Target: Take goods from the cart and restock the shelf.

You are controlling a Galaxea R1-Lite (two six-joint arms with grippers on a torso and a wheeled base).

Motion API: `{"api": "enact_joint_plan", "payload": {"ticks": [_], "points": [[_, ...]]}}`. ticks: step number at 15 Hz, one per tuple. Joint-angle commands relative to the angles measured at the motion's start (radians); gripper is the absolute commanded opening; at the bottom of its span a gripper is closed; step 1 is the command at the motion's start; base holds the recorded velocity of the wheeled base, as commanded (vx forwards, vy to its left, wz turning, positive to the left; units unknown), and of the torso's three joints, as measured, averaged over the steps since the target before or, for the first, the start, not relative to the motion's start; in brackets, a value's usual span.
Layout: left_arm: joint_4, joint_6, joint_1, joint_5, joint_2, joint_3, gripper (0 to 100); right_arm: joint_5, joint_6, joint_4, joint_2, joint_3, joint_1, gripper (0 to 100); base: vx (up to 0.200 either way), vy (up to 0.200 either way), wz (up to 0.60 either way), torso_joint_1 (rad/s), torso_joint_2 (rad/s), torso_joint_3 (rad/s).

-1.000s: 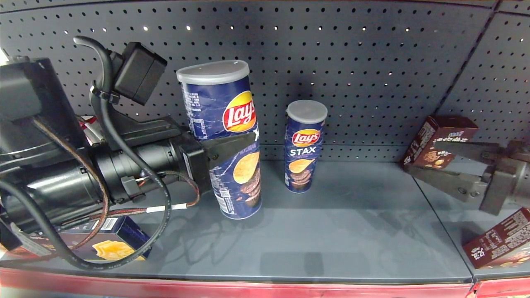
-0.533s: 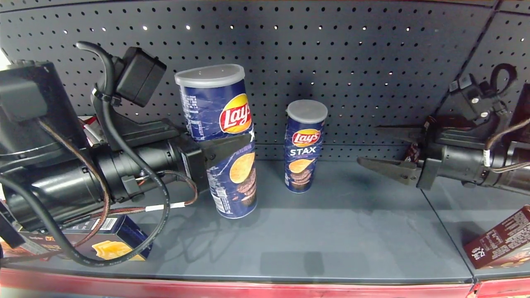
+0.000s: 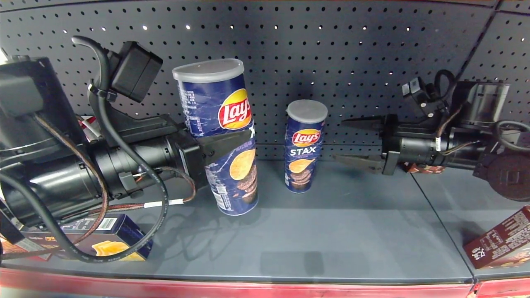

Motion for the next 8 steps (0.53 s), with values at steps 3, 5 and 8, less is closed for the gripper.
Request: {"api": "enact_joint_plan", "payload": {"ticks": [3,5,8], "points": [[-0.005,0.000,0.001,-0.004,0.002,0.012,0,0.000,0.051,0.001,0.112,-0.084,0.009,100,0.000,0.000,0.00,0.000,0.00,0.000],[-0.005,0.000,0.001,-0.004,0.003,0.013,0,0.000,0.057,0.001,0.125,-0.095,0.009,100,0.000,0.000,0.00,0.000,0.00,0.000],[-0.012,0.000,0.001,-0.004,0.025,0.006,0,0.003,0.059,-0.003,0.190,-0.124,0.036,100,0.000,0.000,0.00,0.000,0.00,0.000]]}}
